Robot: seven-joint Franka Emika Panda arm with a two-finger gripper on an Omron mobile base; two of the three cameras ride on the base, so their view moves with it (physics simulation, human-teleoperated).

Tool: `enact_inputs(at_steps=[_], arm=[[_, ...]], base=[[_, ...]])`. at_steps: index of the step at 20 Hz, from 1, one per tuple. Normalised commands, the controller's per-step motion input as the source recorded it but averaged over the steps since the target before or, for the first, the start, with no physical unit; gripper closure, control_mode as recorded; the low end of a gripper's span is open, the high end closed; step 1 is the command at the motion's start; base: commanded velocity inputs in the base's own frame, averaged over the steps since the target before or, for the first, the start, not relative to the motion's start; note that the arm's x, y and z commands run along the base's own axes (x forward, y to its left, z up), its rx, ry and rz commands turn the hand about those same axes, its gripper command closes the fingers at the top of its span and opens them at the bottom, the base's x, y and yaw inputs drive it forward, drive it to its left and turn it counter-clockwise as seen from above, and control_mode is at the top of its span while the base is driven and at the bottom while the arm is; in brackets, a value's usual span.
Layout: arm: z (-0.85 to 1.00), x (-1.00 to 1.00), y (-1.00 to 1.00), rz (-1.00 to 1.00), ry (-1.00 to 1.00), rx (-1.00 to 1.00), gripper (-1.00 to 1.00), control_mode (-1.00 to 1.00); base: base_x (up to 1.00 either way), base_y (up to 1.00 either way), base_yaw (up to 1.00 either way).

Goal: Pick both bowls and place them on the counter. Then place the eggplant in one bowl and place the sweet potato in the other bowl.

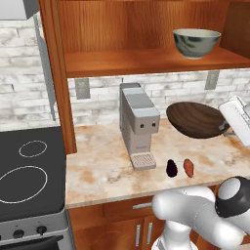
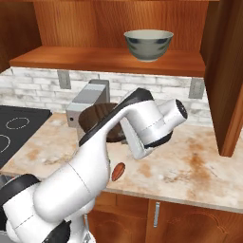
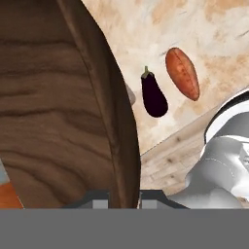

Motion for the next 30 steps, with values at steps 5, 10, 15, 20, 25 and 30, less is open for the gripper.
enact_inputs(at_steps=[5,10,15,20,25,30], arm=[[-0.32,0.48,-0.23,0.13,0.00,0.07,1.00,-1.00],[-0.31,0.52,-0.33,0.09,0.03,0.01,1.00,-1.00],[-0.35,0.36,-0.31,0.02,0.08,0.00,1.00,-1.00],[-0.50,0.29,-0.11,-0.01,0.07,0.00,1.00,-1.00],[-0.47,0.29,0.00,-0.02,-0.01,-0.04,1.00,-1.00],[-0.28,0.38,-0.03,-0.04,-0.01,-0.13,1.00,-1.00]], base=[[0.00,0.00,0.00],[0.00,0.00,0.00],[0.00,0.00,0.00],[0.00,0.00,0.00],[0.00,0.00,0.00],[0.00,0.00,0.00]])
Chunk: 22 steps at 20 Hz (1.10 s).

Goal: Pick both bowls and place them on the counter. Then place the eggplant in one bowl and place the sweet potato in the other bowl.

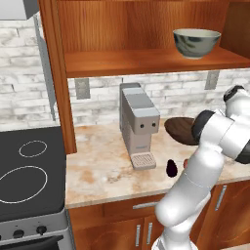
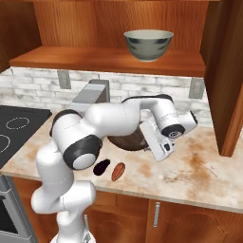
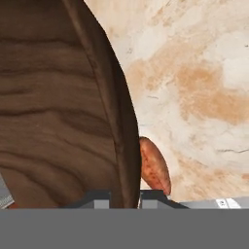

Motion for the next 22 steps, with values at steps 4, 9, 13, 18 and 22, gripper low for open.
enact_inputs(at_steps=[4,9,13,18,22], arm=[[-0.23,0.39,0.00,-0.04,0.00,-0.14,1.00,-1.00],[-0.29,0.46,-0.01,-0.06,0.00,-0.13,1.00,-1.00],[-0.36,0.44,0.00,-0.07,0.00,-0.08,1.00,-1.00],[-0.38,0.06,0.00,0.00,-0.02,0.00,1.00,-1.00],[-0.31,0.13,0.10,0.00,-0.07,0.00,1.00,-1.00]], base=[[0.00,0.00,0.00],[0.00,0.00,0.00],[0.00,0.00,0.00],[0.00,0.00,0.00],[0.00,0.00,0.00]])
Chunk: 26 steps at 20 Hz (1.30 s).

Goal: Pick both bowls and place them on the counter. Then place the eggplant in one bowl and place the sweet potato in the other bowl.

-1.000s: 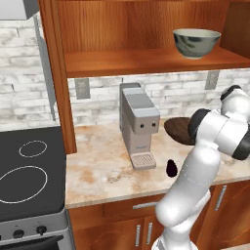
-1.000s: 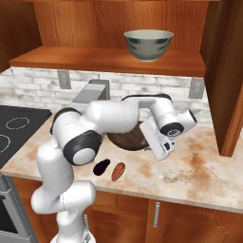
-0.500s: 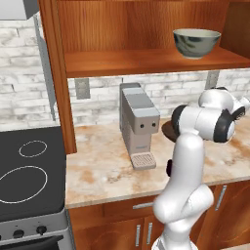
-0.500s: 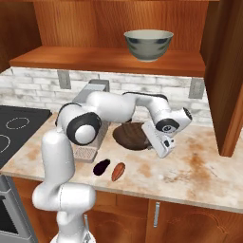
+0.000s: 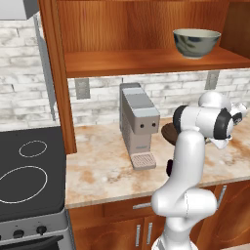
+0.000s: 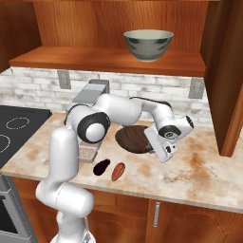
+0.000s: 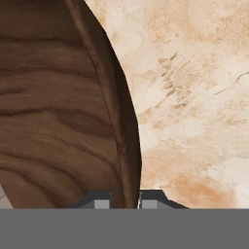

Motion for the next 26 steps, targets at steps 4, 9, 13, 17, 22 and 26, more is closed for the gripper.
enact_inputs(at_steps=[4,9,13,17,22,26], arm=[[-0.21,0.15,0.23,0.00,-0.06,-0.03,1.00,-1.00],[-0.20,0.04,0.35,0.00,-0.03,-0.08,1.00,-1.00],[-0.28,0.13,0.29,0.00,-0.01,-0.06,1.00,-1.00],[-0.24,0.02,0.28,0.00,0.00,-0.01,1.00,-1.00],[-0.15,-0.01,0.26,0.00,0.00,0.00,1.00,-1.00],[0.00,0.00,0.18,0.00,0.00,0.00,-1.00,-1.00]], base=[[0.00,0.00,0.00],[0.00,0.00,0.00],[0.00,0.00,0.00],[0.00,0.00,0.00],[0.00,0.00,0.00],[0.00,0.00,0.00]])
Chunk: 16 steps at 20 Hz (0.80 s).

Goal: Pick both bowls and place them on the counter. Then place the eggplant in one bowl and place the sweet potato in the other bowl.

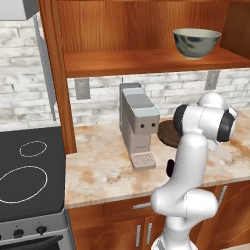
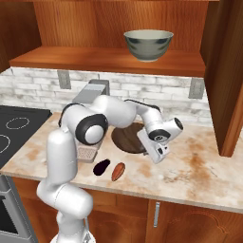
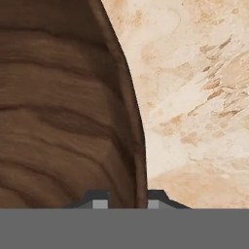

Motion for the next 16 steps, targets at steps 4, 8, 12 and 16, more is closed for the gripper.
enact_inputs(at_steps=[4,8,12,16], arm=[[0.13,-0.02,0.07,0.00,0.00,0.00,-1.00,-1.00],[0.24,-0.14,0.05,0.00,0.00,0.00,-1.00,-1.00],[0.39,-0.23,0.00,0.00,-0.02,0.00,-1.00,-1.00],[0.41,-0.36,-0.02,0.00,-0.06,0.00,-1.00,-1.00]], base=[[0.00,0.00,0.00],[0.00,0.00,0.00],[0.00,0.00,0.00],[0.00,0.00,0.00]])
